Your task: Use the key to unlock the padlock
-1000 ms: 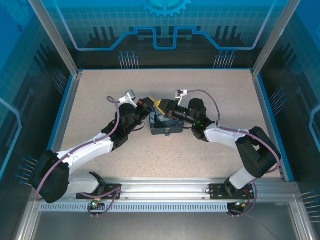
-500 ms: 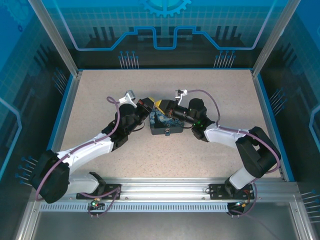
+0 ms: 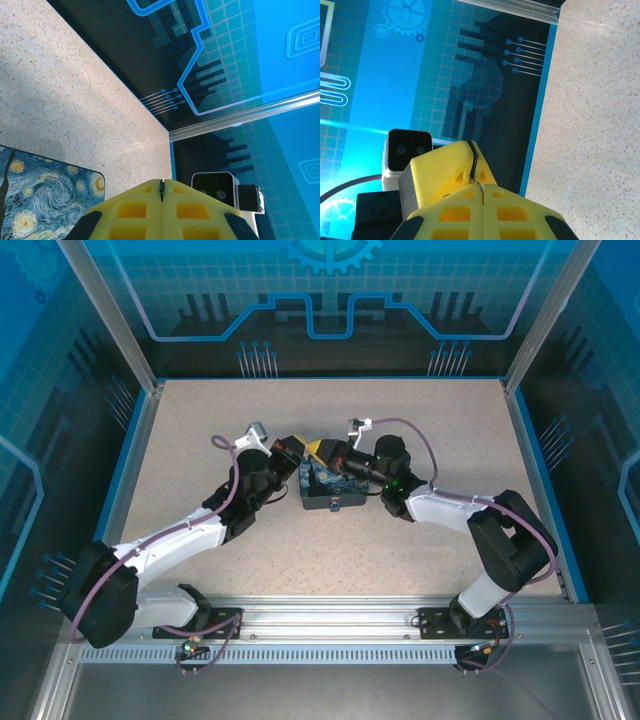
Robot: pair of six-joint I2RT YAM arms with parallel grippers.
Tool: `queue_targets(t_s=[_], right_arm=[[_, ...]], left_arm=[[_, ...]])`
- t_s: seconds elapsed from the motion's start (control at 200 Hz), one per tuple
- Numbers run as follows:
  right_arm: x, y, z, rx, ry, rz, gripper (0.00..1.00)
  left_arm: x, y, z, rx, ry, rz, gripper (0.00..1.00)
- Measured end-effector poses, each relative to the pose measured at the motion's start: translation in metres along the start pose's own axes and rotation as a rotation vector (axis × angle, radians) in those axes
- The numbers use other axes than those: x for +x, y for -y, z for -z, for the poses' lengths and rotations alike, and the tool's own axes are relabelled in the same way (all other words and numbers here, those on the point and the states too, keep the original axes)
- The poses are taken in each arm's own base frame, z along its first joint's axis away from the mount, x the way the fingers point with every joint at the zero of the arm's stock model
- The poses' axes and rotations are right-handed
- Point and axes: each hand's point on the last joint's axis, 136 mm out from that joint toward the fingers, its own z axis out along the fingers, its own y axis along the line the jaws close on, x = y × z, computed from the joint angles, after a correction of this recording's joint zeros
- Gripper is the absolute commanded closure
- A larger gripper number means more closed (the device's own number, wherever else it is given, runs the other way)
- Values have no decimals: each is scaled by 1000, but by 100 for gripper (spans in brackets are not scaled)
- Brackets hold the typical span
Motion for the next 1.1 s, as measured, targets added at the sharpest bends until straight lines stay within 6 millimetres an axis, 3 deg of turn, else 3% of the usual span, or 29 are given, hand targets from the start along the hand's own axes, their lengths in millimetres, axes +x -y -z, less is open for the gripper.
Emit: queue_targets(t_s=[0.08,0.12,0.4,0.54,0.75,0.925,0.98,1.101], right_arm=[[0,-2,-1,-5,-3,3,94],[0,-3,-2,-7,-5,3,100],[1,-2,-3,-7,-12,0,100],[1,-2,-3,-9,-15,1,100],[-2,26,12,52,5,-20,100],[-7,39,32,89,32,-22,100],[-10,40,39,94,44,-19,100],[-15,43,55,106,60,-13,100]], left_arm=[[-2,1,1,2,7,1,100],[-2,1,1,3,11,1,100],[-4,0,1,2,21,2,100],[-4,0,8,1,19,-9,63],[-14,11,34,12,38,-35,28],[-23,13,56,-4,44,-70,13],[-22,9,60,-23,33,-93,2],[-9,-8,63,-107,-49,-140,1]])
